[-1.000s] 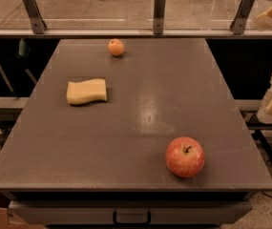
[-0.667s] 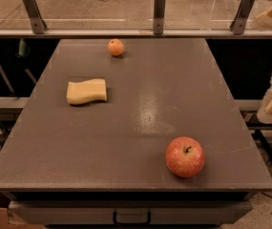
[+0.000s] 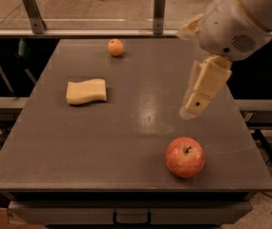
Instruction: Move sponge near orange
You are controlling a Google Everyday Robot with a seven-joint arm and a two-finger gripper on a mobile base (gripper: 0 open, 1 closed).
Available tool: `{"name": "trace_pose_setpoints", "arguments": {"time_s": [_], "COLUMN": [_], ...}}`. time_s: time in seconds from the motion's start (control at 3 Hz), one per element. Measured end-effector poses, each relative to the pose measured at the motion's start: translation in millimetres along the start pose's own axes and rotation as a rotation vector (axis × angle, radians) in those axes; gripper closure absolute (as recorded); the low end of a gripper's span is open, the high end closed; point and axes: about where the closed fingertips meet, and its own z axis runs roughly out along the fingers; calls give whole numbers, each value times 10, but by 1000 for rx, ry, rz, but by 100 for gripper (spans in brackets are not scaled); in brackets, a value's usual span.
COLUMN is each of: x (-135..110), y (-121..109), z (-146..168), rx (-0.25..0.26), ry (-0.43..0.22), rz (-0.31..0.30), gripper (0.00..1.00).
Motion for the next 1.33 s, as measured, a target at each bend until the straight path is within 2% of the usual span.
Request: {"name": "trace_pose_setpoints", "arguments": {"time_s": [0.33,0.67,1.0,1.33], "x": [-795,-798,-942,-1064], "y": [46,30,-6,-159], "z": [566,556,826,1270], "rx": [-63,-67,-86,-78], "ry": [-158,-172,-238,-326], "rz": [-76,-82,-71,-33], "gripper": [0,0,0,0]}}
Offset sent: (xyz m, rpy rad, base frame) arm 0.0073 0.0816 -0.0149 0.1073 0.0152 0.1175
